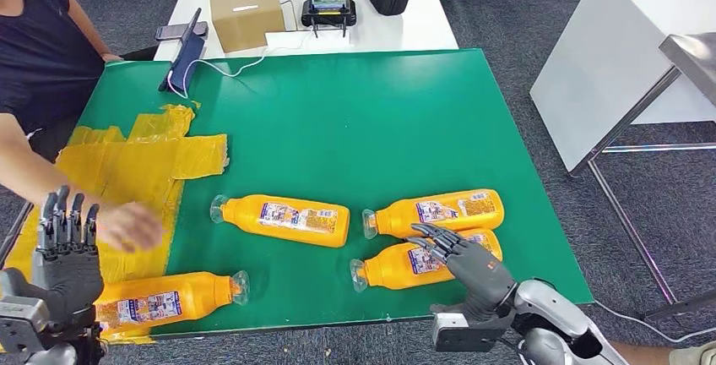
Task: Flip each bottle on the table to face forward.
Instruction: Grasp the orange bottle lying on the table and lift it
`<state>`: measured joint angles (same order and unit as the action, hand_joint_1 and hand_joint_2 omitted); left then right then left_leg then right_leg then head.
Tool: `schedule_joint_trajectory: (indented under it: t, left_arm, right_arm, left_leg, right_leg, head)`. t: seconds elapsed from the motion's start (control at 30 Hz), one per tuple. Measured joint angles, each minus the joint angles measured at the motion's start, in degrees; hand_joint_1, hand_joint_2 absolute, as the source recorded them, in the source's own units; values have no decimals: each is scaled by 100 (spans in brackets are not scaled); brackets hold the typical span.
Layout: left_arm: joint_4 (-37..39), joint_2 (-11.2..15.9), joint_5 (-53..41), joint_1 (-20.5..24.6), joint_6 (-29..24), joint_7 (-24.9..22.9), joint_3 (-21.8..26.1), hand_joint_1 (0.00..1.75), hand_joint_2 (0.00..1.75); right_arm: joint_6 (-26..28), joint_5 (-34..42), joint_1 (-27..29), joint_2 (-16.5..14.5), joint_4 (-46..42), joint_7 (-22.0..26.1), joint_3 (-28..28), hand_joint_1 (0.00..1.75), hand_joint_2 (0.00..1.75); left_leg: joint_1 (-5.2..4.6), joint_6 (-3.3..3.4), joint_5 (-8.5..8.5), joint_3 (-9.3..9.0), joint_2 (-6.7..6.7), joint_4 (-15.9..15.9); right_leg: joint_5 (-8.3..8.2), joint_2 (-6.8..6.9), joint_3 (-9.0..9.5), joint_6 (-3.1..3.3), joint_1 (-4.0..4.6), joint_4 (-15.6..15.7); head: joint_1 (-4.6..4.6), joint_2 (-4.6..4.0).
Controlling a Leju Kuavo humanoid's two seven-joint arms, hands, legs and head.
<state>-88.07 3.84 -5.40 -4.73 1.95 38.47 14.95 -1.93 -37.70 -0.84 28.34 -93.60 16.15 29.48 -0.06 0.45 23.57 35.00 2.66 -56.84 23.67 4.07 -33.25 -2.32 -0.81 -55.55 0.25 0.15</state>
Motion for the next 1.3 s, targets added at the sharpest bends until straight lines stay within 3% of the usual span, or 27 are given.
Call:
schedule_joint_trajectory:
  t: [0.13, 0.3, 0.67, 0.9, 1.3]
  left_arm:
    - [-89, -83, 40, 12, 95, 0, 140, 0, 0]
    - [-207, -424, 310, 208, 1193, 0, 727, 0, 0]
    - [-115, -494, 355, 399, 1432, 0, 780, 0, 0]
    - [30, -508, 355, 532, 1491, 0, 780, 0, 0]
    - [442, -516, 359, 873, 1504, 0, 709, 0, 0]
  right_arm:
    - [-10, -19, 74, 95, -77, -17, -78, 0, 175]
    - [-345, -163, 194, 460, -92, -184, -696, 0, 175]
    - [-575, -281, -119, 505, 381, -258, -753, 0, 175]
    - [-745, -378, -338, 506, 818, -282, -589, 0, 175]
    - [-815, -636, -835, 372, 1853, -179, 293, 0, 175]
  left_leg:
    - [0, 0, 0, -1, -1, 0]
    - [-3, 4, 1, 1, -2, 0]
    - [-3, 5, 1, 2, -1, 0]
    - [-3, 5, 1, 1, -2, 0]
    - [-1, 2, 8, -35, 14, 0]
  right_leg:
    - [0, 1, 0, 0, 0, 0]
    - [1, 2, 1, -2, -2, 0]
    - [1, 2, 0, -2, -2, 0]
    - [1, 2, 1, -2, -1, 0]
    - [1, -10, 23, -2, 0, 2]
  head:
    - [1, 0]
    - [0, 0]
    - [1, 0]
    - [-1, 0]
    - [2, 0]
